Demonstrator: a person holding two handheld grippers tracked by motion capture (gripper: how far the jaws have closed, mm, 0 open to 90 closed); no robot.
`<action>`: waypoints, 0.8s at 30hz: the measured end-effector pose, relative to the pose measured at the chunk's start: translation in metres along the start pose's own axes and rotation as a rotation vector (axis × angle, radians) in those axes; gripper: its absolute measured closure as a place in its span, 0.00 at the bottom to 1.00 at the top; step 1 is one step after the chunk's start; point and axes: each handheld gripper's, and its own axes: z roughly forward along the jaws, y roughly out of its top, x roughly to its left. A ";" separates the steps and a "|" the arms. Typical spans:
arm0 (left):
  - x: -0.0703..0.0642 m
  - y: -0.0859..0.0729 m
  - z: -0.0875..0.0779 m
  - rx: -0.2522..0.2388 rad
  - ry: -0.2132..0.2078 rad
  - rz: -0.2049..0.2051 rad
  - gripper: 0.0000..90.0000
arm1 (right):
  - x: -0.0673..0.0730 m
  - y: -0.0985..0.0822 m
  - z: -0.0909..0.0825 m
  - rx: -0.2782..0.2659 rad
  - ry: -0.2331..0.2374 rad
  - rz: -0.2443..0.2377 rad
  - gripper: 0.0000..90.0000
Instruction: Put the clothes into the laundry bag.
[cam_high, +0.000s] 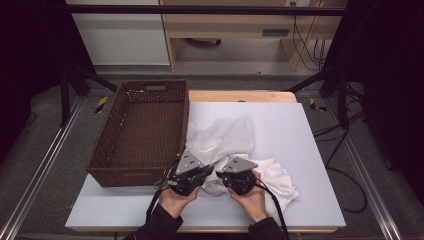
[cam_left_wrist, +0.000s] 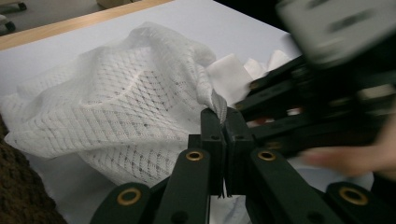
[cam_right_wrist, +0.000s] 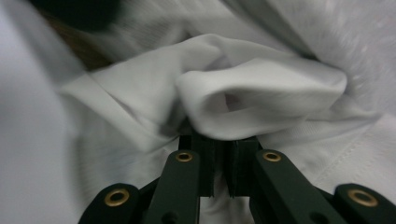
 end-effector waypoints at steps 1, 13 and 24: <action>-0.001 0.000 0.001 0.002 -0.005 0.002 0.98 | -0.003 -0.002 0.010 0.016 -0.028 0.015 0.94; 0.008 -0.019 0.024 0.082 0.019 -0.017 0.98 | -0.009 -0.012 -0.019 -0.050 0.024 0.130 0.76; 0.012 -0.025 0.032 0.107 0.030 -0.013 0.98 | -0.057 -0.025 -0.042 0.002 -0.212 0.214 0.35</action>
